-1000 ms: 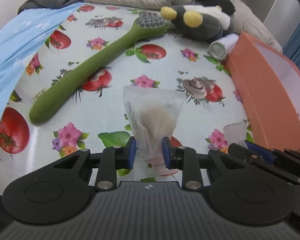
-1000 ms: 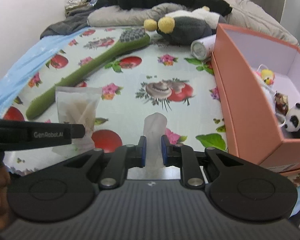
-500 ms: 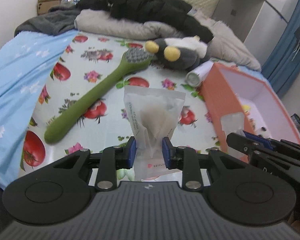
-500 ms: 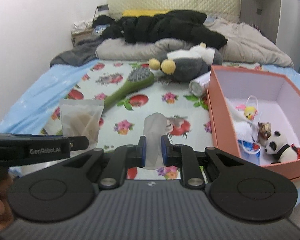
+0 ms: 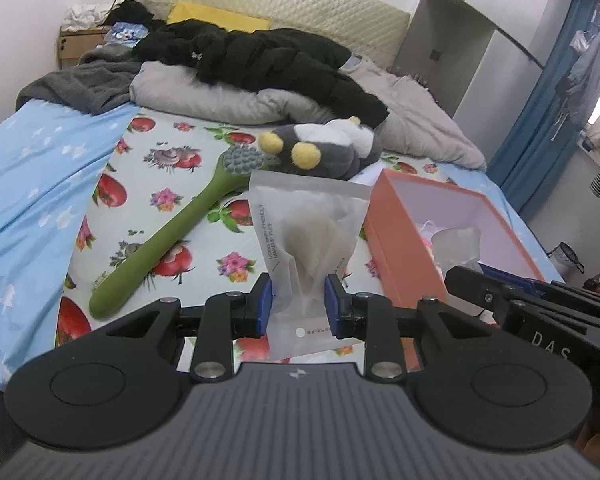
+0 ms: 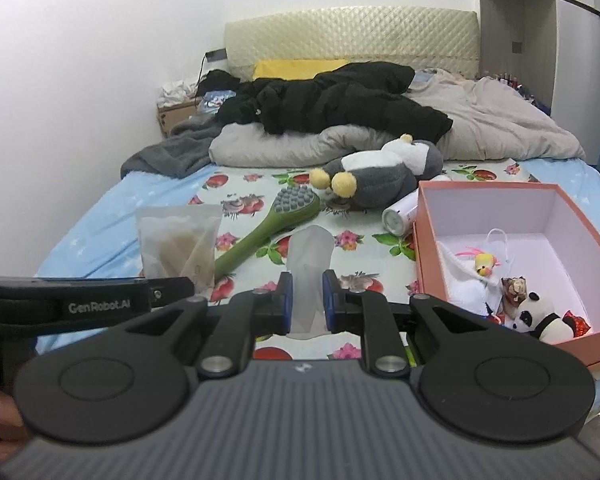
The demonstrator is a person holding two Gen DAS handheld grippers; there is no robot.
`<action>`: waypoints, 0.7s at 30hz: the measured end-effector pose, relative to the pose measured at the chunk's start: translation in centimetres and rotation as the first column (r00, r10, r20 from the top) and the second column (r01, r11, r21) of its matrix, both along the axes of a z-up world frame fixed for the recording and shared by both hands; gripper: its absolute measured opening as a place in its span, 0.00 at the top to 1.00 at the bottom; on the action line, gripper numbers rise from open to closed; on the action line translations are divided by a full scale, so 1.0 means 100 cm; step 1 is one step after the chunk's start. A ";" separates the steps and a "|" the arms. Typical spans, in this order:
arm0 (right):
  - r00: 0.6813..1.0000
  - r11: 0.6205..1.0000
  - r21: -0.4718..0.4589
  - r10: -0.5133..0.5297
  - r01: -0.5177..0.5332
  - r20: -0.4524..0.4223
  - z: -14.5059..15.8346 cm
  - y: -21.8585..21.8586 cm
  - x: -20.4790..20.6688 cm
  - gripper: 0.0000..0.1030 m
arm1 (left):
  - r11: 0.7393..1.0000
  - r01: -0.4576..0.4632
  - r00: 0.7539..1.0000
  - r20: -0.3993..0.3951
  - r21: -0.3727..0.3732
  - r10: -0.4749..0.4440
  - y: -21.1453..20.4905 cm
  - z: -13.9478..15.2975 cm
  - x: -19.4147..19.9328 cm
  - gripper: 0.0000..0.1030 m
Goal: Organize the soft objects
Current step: 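Lift the sponge bag with the left tool while the right tool carries the clear piece to the box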
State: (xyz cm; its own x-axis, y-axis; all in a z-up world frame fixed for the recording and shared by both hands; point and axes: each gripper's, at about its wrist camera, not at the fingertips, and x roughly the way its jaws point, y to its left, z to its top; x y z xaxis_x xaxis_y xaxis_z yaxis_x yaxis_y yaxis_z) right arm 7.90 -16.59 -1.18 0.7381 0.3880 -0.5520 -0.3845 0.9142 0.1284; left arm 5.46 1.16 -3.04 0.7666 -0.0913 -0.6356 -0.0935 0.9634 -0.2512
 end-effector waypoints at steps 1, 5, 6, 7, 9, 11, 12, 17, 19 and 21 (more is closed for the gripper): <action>1.000 1.000 0.003 -0.005 0.005 0.003 0.002 -0.002 -0.001 0.81 | 1.000 0.005 1.000 0.004 -0.001 -0.005 -0.002 0.003 0.000 0.69; 1.000 1.000 0.013 -0.027 0.027 0.008 0.008 -0.012 -0.002 0.81 | 0.999 0.034 0.999 0.015 -0.001 -0.034 -0.014 0.011 0.000 0.69; 0.999 0.999 0.016 -0.034 0.034 0.008 0.009 -0.016 -0.002 0.81 | 0.999 0.043 0.999 0.017 -0.001 -0.043 -0.017 0.013 0.000 0.69; 0.999 0.999 0.017 -0.041 0.041 0.008 0.010 -0.019 -0.003 0.81 | 0.999 0.052 0.999 0.018 -0.002 -0.052 -0.021 0.014 0.000 0.69; 0.998 0.998 0.021 -0.057 0.057 0.007 0.011 -0.026 -0.003 0.81 | 0.997 0.071 0.997 0.019 -0.005 -0.071 -0.029 0.016 0.003 0.69; 0.997 0.997 0.021 -0.075 0.074 0.009 0.013 -0.033 -0.004 0.81 | 0.996 0.094 0.995 0.021 -0.008 -0.094 -0.038 0.018 0.006 0.69; 0.997 0.996 0.021 -0.082 0.082 0.010 0.014 -0.036 -0.004 0.81 | 0.994 0.107 0.994 0.022 -0.009 -0.107 -0.043 0.019 0.008 0.69; 0.990 0.990 0.022 -0.138 0.137 0.016 0.018 -0.056 -0.004 0.81 | 0.985 0.170 0.985 0.017 -0.013 -0.169 -0.066 0.020 0.018 0.69; 0.986 0.987 0.020 -0.163 0.162 0.021 0.020 -0.065 -0.005 0.81 | 0.980 0.197 0.980 0.012 -0.014 -0.197 -0.077 0.021 0.023 0.68; 0.982 0.982 0.024 -0.190 0.189 0.020 0.021 -0.077 -0.006 0.81 | 0.973 0.228 0.974 0.010 -0.017 -0.228 -0.089 0.021 0.029 0.69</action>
